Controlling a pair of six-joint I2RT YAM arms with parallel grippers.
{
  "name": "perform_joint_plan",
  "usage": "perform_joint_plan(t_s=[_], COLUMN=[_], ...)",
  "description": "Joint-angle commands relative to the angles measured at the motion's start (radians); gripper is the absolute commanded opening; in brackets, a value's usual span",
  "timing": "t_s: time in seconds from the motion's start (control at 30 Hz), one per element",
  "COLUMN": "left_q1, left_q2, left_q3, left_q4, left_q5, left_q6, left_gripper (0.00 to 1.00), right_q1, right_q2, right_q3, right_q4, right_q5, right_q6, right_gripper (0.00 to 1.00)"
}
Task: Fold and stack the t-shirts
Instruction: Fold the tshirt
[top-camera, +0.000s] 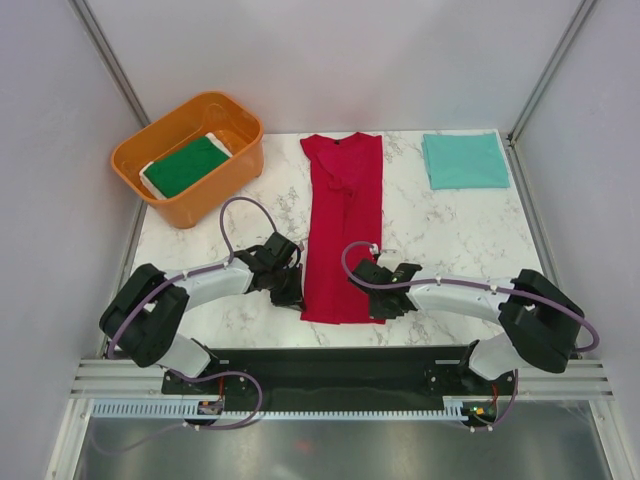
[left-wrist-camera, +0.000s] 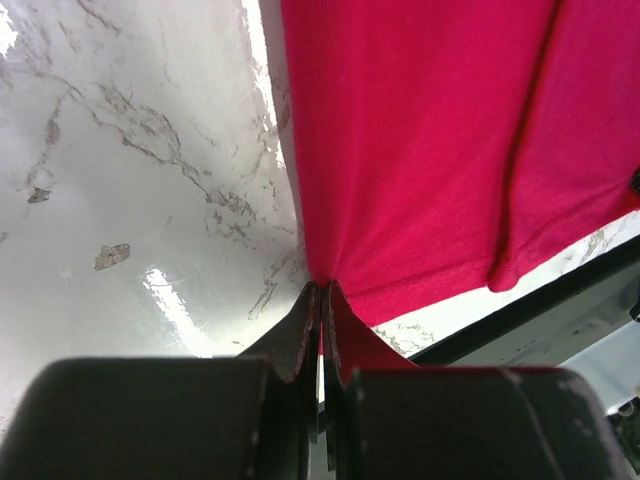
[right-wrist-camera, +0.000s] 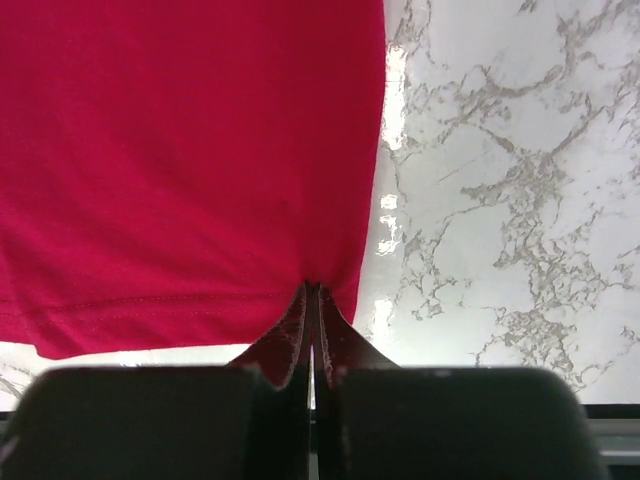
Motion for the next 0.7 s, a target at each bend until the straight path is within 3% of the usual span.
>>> perform_joint_plan(t_s=[0.0, 0.67], left_q1=[-0.006, -0.006], left_q2=[0.015, 0.008], left_q3=[-0.012, -0.029], left_q4=[0.023, 0.023], left_q5=[-0.032, -0.04], left_q6=[-0.034, -0.069], left_gripper=[0.02, 0.02], right_q1=[0.005, 0.005], right_q2=[-0.026, -0.112], right_q3=[-0.022, -0.059], right_q4=[-0.028, -0.078], right_q5=[0.054, 0.082], right_q6=[0.02, 0.037], right_gripper=[0.0, 0.0])
